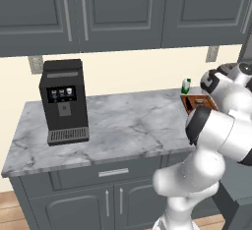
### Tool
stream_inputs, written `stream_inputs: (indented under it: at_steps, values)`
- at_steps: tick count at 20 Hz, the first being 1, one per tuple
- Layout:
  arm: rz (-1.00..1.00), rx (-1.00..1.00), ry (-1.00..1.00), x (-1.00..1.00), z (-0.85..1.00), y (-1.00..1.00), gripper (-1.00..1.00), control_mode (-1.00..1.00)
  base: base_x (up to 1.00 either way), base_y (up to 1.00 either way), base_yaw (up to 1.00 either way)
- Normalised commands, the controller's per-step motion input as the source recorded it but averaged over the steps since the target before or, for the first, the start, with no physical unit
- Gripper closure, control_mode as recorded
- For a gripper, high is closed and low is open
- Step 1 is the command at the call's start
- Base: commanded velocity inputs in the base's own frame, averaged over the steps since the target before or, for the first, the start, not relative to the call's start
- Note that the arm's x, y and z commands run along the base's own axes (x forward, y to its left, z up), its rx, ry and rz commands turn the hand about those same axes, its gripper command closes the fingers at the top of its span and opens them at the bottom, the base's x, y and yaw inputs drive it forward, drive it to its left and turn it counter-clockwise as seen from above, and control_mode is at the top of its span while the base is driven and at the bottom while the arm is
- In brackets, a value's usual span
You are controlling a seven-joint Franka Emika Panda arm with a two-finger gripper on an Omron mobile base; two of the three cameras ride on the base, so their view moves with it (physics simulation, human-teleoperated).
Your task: Open the drawer on the right and place the cutting tools on the cutting board.
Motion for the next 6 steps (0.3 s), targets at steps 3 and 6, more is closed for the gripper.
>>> stream_inputs:
  at_steps: [3,6]
  values:
    - [0.01,0.0,-0.09,-0.47,0.6,0.5,-1.0,-1.0,0.0,0.0,0.0]
    - [0.01,0.0,-0.05,-0.65,0.64,0.49,-1.0,-1.0,0.0,0.0,0.0]
